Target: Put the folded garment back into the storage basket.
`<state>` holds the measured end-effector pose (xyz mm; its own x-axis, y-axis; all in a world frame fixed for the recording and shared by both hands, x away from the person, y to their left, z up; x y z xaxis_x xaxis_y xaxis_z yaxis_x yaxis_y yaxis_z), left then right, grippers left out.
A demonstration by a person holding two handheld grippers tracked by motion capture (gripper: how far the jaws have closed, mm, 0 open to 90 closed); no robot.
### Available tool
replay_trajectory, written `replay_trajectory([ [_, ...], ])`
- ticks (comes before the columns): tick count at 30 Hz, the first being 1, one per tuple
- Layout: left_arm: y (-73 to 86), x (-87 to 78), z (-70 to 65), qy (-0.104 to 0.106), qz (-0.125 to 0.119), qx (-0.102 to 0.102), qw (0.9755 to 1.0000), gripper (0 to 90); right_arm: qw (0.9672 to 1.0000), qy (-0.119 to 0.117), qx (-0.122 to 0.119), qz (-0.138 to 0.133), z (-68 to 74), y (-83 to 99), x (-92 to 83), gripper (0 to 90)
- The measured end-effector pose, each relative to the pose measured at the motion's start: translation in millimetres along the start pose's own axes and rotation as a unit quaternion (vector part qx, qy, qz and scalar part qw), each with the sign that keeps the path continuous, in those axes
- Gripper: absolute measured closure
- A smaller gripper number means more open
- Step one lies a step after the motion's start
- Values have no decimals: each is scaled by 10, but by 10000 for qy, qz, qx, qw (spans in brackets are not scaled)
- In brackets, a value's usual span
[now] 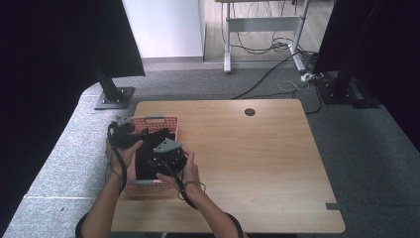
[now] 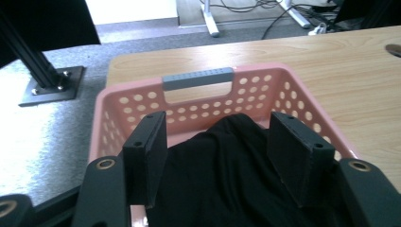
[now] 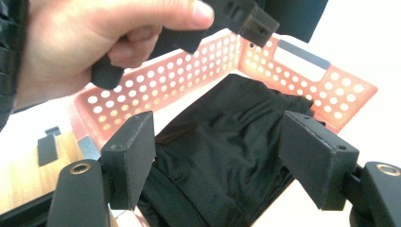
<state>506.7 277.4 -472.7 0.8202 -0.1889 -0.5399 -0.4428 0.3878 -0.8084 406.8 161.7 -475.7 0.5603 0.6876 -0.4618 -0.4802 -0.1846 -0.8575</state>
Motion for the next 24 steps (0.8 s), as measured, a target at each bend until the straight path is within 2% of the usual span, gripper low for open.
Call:
replay_trajectory([
  [5,9,28,-133,246,26,101,9996,333,9999,-161,18,52,-19,30,-66,290],
  [7,16,31,-185,324,-21,153,9994,326,9992,-353,178,59,-39,72,-100,301],
  [9,32,40,-238,441,-26,171,9989,315,9990,-395,211,63,-54,86,-112,303],
  [11,54,50,-293,534,-9,206,9984,303,9985,-466,257,92,-97,118,-136,309],
  [12,64,54,-320,564,-1,219,9982,288,9983,-494,294,98,-164,145,-165,309],
  [15,90,45,-397,584,19,290,9979,273,9980,-512,356,75,-234,168,-209,305],
  [16,92,32,-426,596,-3,304,9978,277,9978,-525,406,38,-304,188,-276,305],
  [19,86,-8,-533,649,-94,307,9974,280,9979,-492,416,20,-381,215,-350,306],
  [20,78,-36,-620,618,-128,416,9971,277,9981,-433,435,-12,-459,243,-427,305],
  [21,78,-36,-620,618,-128,416,9971,274,9981,-433,435,-12,-459,243,-427,305],
  [23,62,-78,-726,627,-222,446,9968,268,9982,-360,472,-46,-579,308,-547,303],
  [24,56,-101,-787,671,-263,472,9963,268,9982,-360,472,-46,-579,308,-547,303],
])
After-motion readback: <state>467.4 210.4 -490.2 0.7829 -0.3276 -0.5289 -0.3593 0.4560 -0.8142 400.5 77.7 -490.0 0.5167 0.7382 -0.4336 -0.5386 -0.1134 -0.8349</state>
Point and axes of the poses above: each handheld gripper's, and its own axes: x roughly forward along the jaws, y roughly out of its underside, z roughly to its left, the point moved 9 cm from there along x, roughly forward along the jaws, and after that the axes turned 15 degrees about x, right-handed, at the moved point
